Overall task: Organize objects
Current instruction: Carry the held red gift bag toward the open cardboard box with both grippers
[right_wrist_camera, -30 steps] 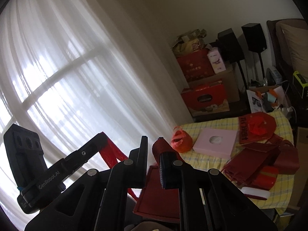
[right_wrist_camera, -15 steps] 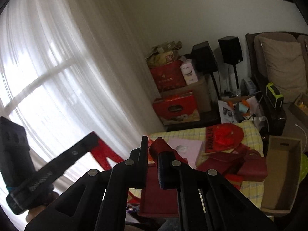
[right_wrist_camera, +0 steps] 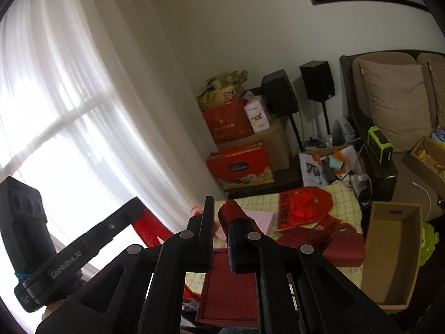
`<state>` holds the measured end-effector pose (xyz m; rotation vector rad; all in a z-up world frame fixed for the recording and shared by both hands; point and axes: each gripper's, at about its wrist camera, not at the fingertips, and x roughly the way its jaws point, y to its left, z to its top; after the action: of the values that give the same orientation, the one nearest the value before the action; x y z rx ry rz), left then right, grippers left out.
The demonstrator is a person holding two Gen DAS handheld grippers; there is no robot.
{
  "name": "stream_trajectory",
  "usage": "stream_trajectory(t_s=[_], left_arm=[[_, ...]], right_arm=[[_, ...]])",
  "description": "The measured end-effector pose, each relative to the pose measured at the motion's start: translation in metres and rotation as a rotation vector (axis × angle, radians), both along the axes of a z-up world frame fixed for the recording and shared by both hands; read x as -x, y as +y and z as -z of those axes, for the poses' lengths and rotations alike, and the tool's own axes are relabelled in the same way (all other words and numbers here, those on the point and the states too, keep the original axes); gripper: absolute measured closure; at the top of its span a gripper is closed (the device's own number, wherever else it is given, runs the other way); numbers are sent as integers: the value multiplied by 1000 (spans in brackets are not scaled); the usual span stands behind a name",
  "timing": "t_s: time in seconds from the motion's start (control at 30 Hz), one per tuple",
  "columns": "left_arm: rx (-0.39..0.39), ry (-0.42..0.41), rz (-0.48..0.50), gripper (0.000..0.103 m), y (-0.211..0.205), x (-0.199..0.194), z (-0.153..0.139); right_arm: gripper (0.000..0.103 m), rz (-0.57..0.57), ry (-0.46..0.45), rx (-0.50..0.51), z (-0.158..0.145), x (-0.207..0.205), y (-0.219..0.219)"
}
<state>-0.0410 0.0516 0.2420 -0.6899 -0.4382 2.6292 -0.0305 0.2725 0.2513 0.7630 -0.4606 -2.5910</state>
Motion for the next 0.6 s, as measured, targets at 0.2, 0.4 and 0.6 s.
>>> stream_trajectory(t_s=[0.2,0.4,0.6], left_arm=[[18,5,33,102,19,5,-15],[15,-12,71,102,41,12,-23],[7,-15,107,102,60,12,-31]], right_arm=[[95,26,-2,13,-7,-2,27],[96,65,-15,22,-10,-5,53],[95,96,-8,16,-12,-15,74]])
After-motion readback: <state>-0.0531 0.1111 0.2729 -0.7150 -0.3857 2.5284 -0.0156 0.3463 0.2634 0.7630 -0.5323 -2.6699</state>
